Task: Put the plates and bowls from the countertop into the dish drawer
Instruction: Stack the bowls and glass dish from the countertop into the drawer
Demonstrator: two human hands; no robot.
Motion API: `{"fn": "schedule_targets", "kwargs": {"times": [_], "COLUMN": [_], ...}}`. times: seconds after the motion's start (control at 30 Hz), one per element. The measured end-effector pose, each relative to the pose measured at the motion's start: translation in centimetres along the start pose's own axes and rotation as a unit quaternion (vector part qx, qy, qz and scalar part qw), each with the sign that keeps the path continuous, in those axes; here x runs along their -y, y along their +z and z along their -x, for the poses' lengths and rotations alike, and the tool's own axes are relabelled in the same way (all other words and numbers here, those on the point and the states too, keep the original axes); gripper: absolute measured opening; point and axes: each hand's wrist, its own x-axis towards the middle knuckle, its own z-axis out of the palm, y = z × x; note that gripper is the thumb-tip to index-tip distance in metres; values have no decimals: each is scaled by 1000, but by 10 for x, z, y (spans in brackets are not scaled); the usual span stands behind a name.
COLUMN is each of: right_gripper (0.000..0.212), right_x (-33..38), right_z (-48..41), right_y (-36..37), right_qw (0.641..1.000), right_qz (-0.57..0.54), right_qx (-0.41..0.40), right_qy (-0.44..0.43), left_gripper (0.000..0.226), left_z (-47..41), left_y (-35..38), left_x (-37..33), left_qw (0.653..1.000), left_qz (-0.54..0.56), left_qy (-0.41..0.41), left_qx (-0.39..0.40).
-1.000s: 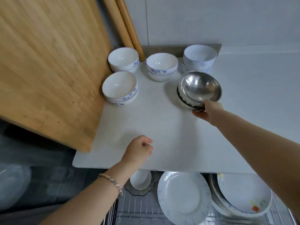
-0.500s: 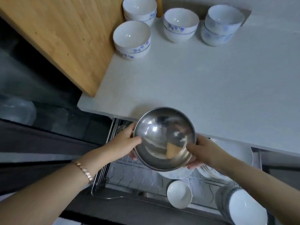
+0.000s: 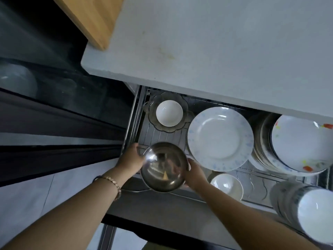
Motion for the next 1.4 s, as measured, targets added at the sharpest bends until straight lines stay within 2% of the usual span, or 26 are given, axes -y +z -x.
{"fn": "schedule_targets", "kwargs": {"times": [0.17,0.27,0.57,0.7,0.83,0.97,1.13,1.2,1.3,1.4], "right_gripper": [52,61,66,50,36,28,15,30,57,55], "right_x": [1,7,33,65,127,216,324,363,403,422], "right_z": [-32,-45,-28,6,43,69,65,52,23,-2], "right_y": [31,45,46,12,-36,-93,-147,-159,-167,-160], "right_qw": [999,995,982,966,956,973,982,973,958,949], "right_qz": [50,97,176,251,267,163,-44,-131,-233,-269], "right_qx": [12,21,60,59,59,41,-58,-93,-80,-53], "right_qy": [6,5,22,-26,-104,-158,-176,-166,-144,-155], "left_gripper": [36,25,24,24,22,20,18,13,27,32], "left_z": [-9,-6,-6,8,28,28,-10,-27,-50,-65], "left_y": [-6,-14,-34,-43,-71,-115,-169,-183,-195,-195], "left_x": [18,21,12,-25,-96,-178,-251,-266,-275,-272], "left_qw": [995,993,993,986,962,951,949,947,944,943], "left_qz": [-85,-95,-64,-18,61,140,194,201,216,241], "left_qy": [26,39,39,102,201,228,195,191,177,161], "left_qx": [-38,-55,-86,-128,-175,-156,-153,-163,-177,-165]}}
